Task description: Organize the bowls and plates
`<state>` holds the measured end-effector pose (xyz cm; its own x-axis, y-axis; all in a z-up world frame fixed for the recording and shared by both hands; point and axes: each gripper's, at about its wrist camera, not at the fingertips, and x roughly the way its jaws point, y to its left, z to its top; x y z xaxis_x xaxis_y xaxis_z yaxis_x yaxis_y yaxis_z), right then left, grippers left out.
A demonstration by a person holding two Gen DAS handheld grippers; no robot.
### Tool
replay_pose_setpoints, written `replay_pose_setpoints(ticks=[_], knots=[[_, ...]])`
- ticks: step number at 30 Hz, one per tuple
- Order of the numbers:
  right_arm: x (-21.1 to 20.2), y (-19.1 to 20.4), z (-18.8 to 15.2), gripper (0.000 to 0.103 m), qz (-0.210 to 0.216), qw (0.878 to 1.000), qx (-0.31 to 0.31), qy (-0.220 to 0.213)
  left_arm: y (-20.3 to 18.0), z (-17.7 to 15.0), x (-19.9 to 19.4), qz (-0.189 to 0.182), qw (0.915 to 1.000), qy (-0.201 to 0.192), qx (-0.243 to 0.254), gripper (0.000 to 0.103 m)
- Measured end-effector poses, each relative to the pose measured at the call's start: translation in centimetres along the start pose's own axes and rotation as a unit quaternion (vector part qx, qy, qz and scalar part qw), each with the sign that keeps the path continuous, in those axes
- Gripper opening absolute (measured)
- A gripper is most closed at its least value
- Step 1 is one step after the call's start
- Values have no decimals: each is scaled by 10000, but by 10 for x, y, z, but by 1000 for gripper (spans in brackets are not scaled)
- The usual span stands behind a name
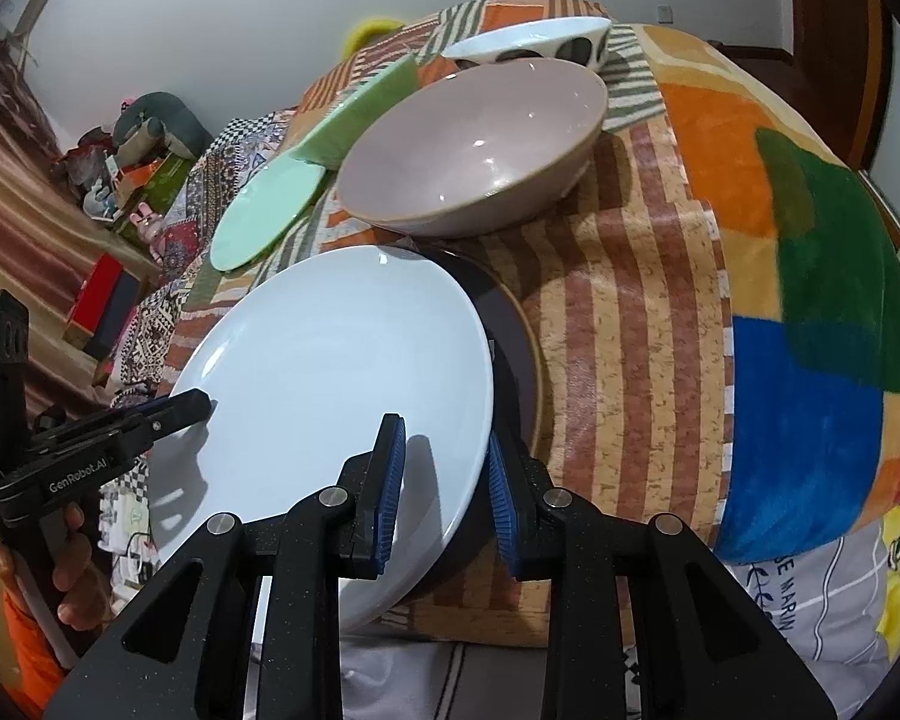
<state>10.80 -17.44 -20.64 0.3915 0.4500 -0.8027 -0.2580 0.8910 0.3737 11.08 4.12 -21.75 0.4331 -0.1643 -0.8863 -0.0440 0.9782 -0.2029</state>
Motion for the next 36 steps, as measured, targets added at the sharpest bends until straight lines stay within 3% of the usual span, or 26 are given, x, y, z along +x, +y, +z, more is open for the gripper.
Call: replay_pose_setpoints(ticks=[15,29,34,36], knots=[[2,-4,4,25,-23,9999,90,68,3,5,25,-74,9995,255,-141,25],[3,3,8,27,-212,9997,-76,6,-1,7,29,-11,9997,231,-69,25],[4,6,10,27,-247,9995,-177,46,-8,7,12,193,9995,-65,232,25],[-1,8,10,27,-542,9981,-270,-98,-11,9,2,224,9990,-208,332,28]])
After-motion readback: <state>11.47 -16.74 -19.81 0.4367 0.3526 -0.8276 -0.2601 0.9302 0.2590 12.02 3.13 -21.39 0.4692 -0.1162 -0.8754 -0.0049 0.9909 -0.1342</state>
